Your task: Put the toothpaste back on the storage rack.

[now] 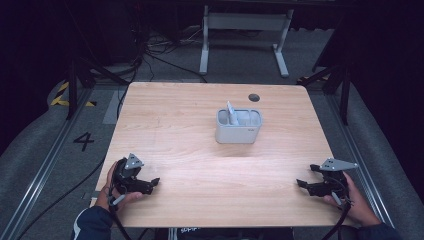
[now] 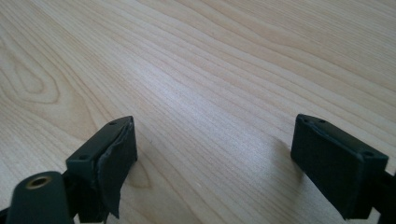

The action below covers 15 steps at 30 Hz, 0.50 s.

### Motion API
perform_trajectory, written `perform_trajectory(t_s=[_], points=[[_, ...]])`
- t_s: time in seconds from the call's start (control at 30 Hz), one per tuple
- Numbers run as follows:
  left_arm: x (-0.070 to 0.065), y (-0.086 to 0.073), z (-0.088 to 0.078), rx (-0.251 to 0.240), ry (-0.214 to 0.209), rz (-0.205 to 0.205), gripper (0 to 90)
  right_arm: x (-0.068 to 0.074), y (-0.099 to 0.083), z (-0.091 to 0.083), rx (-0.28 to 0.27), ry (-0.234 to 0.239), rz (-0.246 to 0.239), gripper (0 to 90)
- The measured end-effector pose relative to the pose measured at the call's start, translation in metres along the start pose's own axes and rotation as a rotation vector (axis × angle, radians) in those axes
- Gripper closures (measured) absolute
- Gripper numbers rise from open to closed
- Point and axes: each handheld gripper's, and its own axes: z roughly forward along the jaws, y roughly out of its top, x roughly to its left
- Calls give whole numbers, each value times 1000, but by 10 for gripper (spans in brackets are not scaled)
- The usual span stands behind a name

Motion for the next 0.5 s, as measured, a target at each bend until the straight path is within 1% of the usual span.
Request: perform_trajectory(t_s=[0.5], points=[[0, 0, 0, 7, 5, 2, 3, 0, 0, 0, 0, 0, 0, 147]])
